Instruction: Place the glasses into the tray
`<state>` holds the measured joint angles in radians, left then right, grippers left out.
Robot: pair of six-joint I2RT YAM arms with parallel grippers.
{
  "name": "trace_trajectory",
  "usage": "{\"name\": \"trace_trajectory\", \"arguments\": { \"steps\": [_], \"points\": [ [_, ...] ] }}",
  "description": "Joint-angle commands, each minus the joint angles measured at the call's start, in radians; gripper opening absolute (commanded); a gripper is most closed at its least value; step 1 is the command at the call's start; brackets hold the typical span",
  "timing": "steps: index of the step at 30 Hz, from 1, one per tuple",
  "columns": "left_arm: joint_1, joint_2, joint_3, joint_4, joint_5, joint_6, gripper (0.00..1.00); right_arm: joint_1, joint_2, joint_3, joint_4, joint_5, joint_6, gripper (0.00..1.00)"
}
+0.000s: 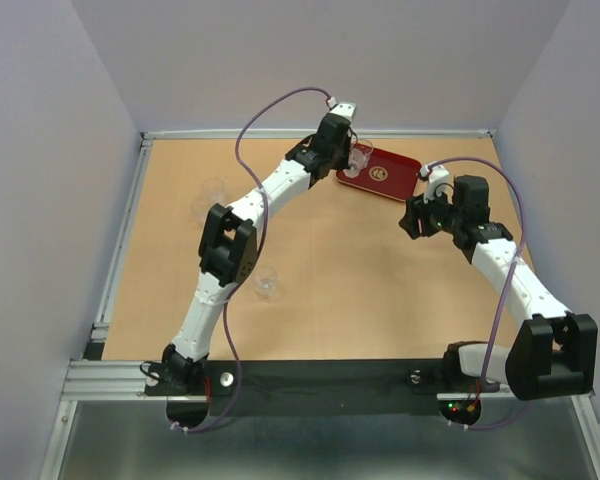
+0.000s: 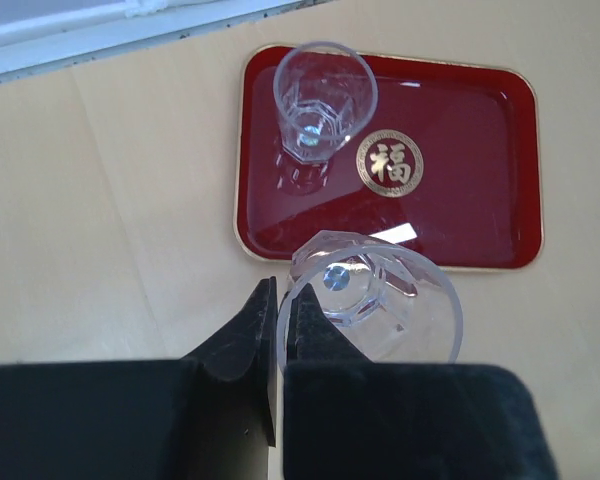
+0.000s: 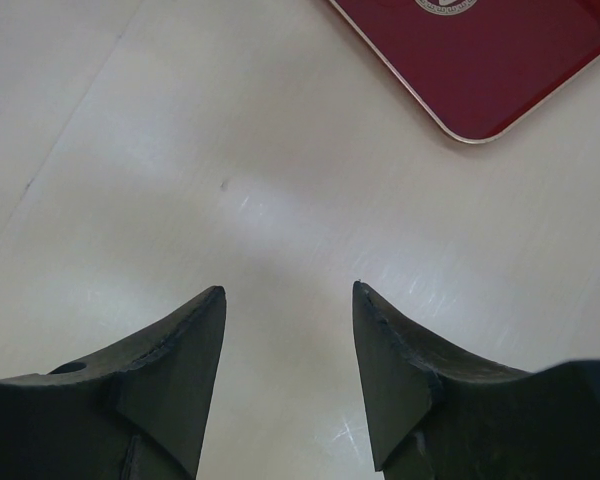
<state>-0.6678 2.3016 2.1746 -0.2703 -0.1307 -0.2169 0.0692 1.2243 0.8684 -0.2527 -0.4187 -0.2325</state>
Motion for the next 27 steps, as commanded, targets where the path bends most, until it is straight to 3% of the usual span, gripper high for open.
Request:
{"name": "trace_trajectory", "arguments": {
  "steps": [1,12,27],
  "points": [
    [0.027,0.047,0.149,-0.040,0.046,0.025,0.00,-0.011,-0.005,-0.003,0.029,-0.006,0.001,0.59],
    [0.042,0.122,0.166,0.126,0.097,-0.002,0.00,-0.019,-0.006,-0.003,0.027,0.001,-0.002,0.59],
    [0.048,0.217,0.212,0.217,0.005,-0.038,0.00,-0.028,-0.011,-0.002,0.029,-0.005,0.001,0.59]
  ]
}}
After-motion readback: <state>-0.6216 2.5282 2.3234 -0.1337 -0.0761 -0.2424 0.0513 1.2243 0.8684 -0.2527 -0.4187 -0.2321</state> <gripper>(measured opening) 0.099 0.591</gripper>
